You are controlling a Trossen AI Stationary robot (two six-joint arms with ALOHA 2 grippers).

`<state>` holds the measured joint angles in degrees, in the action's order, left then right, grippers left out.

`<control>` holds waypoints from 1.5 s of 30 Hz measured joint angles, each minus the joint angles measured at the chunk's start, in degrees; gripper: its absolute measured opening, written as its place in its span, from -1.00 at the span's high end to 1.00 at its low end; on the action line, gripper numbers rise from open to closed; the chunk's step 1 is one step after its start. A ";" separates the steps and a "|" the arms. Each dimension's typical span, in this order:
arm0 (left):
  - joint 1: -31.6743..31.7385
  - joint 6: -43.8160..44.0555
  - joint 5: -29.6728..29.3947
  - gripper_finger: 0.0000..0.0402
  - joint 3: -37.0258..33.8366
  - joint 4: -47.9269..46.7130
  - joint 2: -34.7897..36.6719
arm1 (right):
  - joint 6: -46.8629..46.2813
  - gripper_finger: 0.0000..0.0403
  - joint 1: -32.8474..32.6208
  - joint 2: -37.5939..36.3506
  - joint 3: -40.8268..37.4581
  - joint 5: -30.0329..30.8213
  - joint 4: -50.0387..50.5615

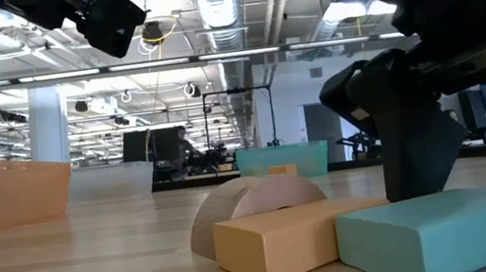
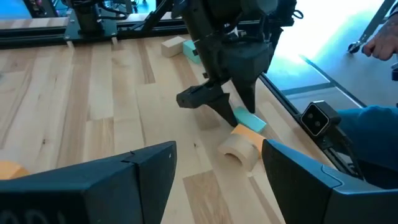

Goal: Sort & place blocks by color
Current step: Put the blue block into the orange bin

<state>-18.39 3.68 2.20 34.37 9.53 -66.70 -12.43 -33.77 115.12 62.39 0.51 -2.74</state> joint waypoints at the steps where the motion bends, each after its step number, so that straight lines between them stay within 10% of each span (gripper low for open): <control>1: 0.00 0.00 0.00 -0.12 0.00 -0.04 0.00 | 0.04 -0.24 0.01 0.07 0.00 0.05 0.17; 12: 0.00 3.48 -0.21 -0.12 0.00 -2.62 0.00 | -0.99 0.46 0.06 -3.88 -0.24 1.99 2.16; 18: 1.27 28.00 -0.95 -0.12 0.00 -1.55 -0.01 | -0.76 0.46 0.49 -10.15 1.38 1.89 12.15; 25: 3.40 46.02 0.59 -0.12 0.02 6.19 -0.36 | 13.11 0.45 2.74 -15.15 4.88 27.52 18.97; 45: 7.30 51.45 -4.52 -0.12 0.02 11.72 -10.34 | 27.72 0.37 12.27 -12.69 7.28 34.75 13.40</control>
<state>-11.09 55.14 -2.32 34.39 21.25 -77.03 15.29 -21.50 102.43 69.67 35.26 10.67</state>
